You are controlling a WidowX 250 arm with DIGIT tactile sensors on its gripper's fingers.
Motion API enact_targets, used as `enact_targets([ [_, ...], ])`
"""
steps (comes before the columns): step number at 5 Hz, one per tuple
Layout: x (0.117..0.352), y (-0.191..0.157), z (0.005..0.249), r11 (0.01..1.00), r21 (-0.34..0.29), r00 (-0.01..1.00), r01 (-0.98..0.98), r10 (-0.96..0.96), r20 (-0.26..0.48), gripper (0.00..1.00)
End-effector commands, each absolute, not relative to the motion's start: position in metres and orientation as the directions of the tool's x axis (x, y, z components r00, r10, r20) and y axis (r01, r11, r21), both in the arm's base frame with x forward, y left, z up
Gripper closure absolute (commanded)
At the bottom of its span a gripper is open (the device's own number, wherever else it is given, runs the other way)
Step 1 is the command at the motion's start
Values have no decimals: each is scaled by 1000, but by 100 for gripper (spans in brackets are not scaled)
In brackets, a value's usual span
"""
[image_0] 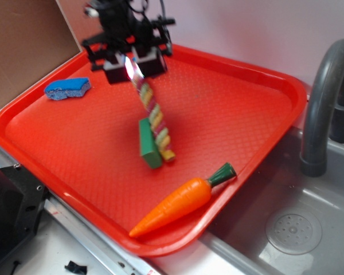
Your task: Grab the multicolored rope.
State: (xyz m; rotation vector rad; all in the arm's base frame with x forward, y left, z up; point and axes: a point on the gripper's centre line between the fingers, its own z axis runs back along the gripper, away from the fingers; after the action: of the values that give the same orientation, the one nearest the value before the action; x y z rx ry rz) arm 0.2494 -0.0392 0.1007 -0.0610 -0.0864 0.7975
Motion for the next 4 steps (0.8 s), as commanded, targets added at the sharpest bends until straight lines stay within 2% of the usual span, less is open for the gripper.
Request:
enact_targets([
  [1,223,-33,192,837,-140,847,-529,531,-31,100],
  [2,214,-32,209,944,-144,952,-298,305,30,100],
  [3,207,-33,221,973,-156,981,-167,180,70,100],
  [4,201,-34,228,978,-157,982,-139,157,103,100],
])
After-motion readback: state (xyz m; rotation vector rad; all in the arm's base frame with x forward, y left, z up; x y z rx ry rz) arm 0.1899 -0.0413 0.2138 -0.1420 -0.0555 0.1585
